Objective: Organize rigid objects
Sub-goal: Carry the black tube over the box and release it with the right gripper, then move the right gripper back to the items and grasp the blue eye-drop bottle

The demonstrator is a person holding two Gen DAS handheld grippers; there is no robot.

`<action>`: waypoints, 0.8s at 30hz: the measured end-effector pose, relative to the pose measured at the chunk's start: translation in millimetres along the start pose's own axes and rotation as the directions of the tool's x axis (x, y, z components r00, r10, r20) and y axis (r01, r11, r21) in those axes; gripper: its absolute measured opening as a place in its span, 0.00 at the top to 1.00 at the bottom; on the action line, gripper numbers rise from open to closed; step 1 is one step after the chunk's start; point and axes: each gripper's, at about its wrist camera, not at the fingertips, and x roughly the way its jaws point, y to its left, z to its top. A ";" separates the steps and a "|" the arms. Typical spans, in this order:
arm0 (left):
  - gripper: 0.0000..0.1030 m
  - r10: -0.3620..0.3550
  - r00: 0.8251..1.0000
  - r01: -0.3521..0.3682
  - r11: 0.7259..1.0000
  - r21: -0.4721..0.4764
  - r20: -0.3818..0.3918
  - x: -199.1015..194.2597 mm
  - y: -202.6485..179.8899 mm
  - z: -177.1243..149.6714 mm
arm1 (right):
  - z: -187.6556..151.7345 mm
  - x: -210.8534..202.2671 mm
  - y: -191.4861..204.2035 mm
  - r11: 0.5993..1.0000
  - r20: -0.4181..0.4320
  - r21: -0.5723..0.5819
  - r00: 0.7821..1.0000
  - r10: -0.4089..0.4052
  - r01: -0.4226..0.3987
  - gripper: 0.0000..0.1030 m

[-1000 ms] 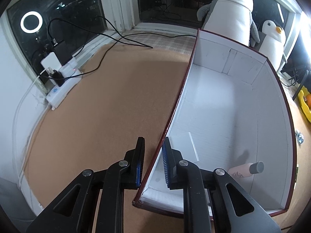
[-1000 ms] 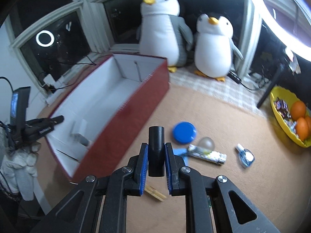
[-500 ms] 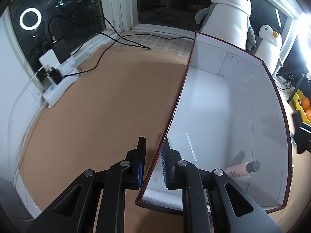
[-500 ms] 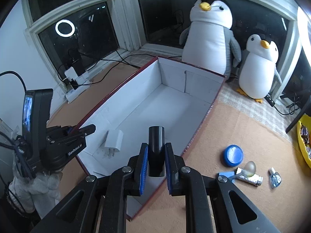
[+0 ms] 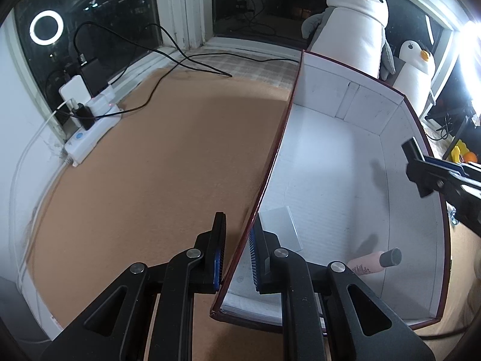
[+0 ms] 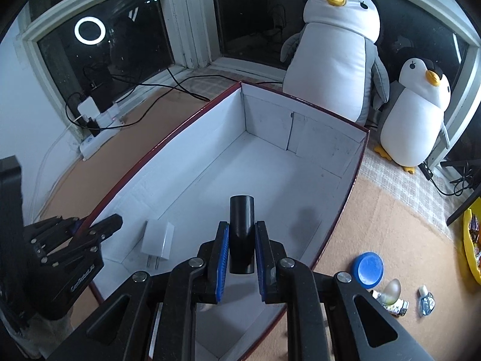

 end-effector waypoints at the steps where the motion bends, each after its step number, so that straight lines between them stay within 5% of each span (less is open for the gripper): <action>1: 0.87 0.000 1.000 0.000 1.000 -0.001 -0.001 0.2 0.0 0.1 | 1.4 1.3 -1.3 1.000 0.003 0.004 1.000 -0.003 0.003 0.83; 2: 0.87 -0.001 1.000 0.001 1.000 -0.001 0.000 0.2 0.2 0.1 | 2.5 3.0 -2.1 1.000 0.002 0.006 1.000 -0.002 0.002 0.79; 4: 0.87 -0.002 1.000 0.002 1.000 -0.004 -0.002 1.1 0.7 0.4 | 3.6 4.3 -3.0 1.000 0.003 0.007 1.000 0.008 -0.008 0.49; 5: 0.87 -0.002 1.000 0.002 1.000 -0.003 -0.002 1.1 0.8 0.4 | 3.1 3.0 -2.7 1.000 0.017 0.002 1.000 0.005 -0.005 0.45; 24: 0.87 0.003 1.000 -0.003 1.000 0.004 -0.002 0.3 0.6 0.2 | 4.7 -1.6 0.3 1.000 0.026 -0.020 1.000 0.009 -0.009 0.42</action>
